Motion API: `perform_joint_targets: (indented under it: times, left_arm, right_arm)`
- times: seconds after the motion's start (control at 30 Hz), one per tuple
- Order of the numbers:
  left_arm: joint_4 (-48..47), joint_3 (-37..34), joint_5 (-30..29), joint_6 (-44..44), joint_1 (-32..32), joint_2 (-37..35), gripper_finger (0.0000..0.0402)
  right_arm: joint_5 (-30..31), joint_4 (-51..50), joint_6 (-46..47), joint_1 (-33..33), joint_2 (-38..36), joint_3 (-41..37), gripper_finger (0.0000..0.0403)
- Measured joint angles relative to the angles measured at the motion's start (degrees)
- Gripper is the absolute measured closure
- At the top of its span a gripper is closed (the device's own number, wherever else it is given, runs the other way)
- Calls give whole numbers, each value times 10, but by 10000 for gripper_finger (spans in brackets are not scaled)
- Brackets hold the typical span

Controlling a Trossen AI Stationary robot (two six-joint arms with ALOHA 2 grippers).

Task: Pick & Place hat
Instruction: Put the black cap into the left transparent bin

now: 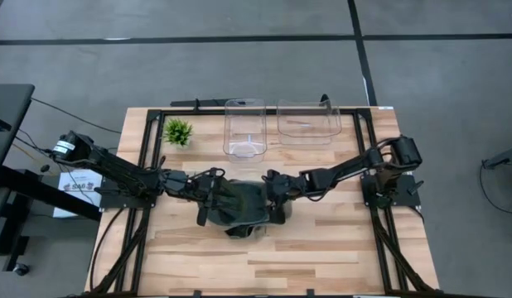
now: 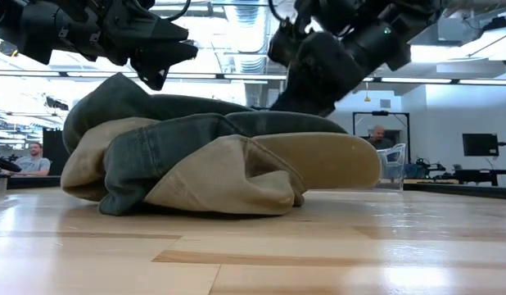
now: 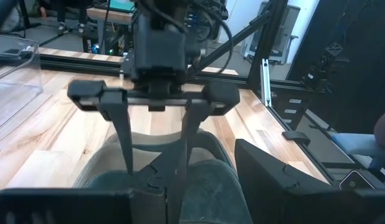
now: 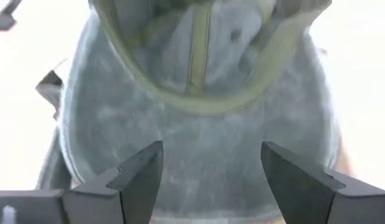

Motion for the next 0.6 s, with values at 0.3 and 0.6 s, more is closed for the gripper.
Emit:
perform_joint_targets:
  times: [0.3, 0.6]
  left_arm:
    - [0, 0, 0, 0, 0, 0, 268]
    - [0, 0, 0, 0, 0, 0, 268]
  right_arm:
    - [42, 85, -59, 36, -12, 0, 143]
    - [38, 86, -80, 74, -12, 0, 143]
